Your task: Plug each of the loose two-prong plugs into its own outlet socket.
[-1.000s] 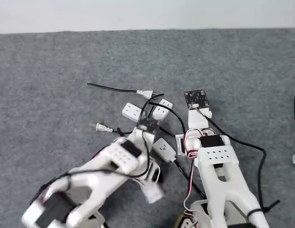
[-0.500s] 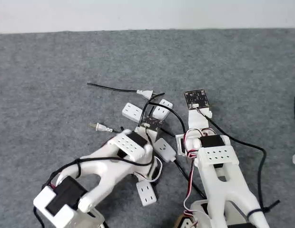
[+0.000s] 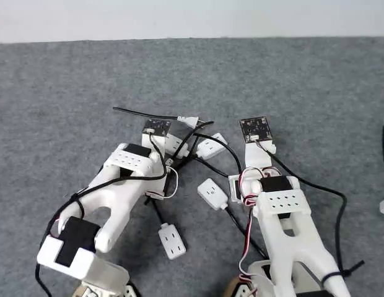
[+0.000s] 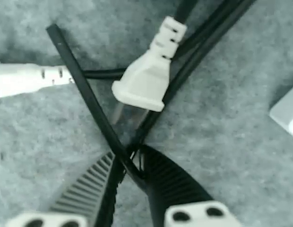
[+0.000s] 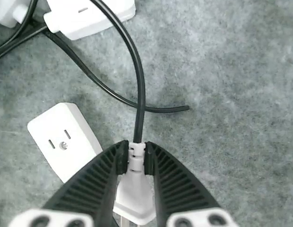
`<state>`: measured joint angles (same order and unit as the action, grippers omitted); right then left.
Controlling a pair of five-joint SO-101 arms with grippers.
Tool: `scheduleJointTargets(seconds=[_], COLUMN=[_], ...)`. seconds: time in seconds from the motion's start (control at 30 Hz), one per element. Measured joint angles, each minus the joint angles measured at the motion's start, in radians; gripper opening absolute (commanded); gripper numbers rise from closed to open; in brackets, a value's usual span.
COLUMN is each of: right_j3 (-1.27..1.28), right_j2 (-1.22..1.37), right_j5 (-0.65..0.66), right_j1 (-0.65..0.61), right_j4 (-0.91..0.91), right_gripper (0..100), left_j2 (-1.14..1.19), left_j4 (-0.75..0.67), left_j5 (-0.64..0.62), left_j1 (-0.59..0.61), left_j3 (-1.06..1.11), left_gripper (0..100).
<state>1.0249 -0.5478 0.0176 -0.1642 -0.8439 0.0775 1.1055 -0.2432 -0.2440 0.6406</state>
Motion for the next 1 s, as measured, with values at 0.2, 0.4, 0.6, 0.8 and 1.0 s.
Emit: scheduleJointTargets(seconds=[0.2, 0.4, 0.6, 0.8, 1.0], right_j3=[0.000, 0.000, 0.000, 0.000, 0.000], right_j2=[0.000, 0.000, 0.000, 0.000, 0.000], right_j5=[0.000, 0.000, 0.000, 0.000, 0.000], right_j1=[0.000, 0.000, 0.000, 0.000, 0.000], right_j4=[0.000, 0.000, 0.000, 0.000, 0.000], right_gripper=[0.7, 0.7, 0.7, 0.7, 0.7], left_j2=[0.000, 0.000, 0.002, 0.014, 0.014], left_j4=[-0.002, -0.002, -0.017, -0.055, -0.140], left_j5=[0.034, 0.035, 0.069, 0.133, 0.143], left_j1=[-0.012, -0.008, 0.089, 0.176, 0.199], left_j3=[0.000, -0.028, -0.107, -0.143, -0.120], left_gripper=[1, 1, 1, 2, 5])
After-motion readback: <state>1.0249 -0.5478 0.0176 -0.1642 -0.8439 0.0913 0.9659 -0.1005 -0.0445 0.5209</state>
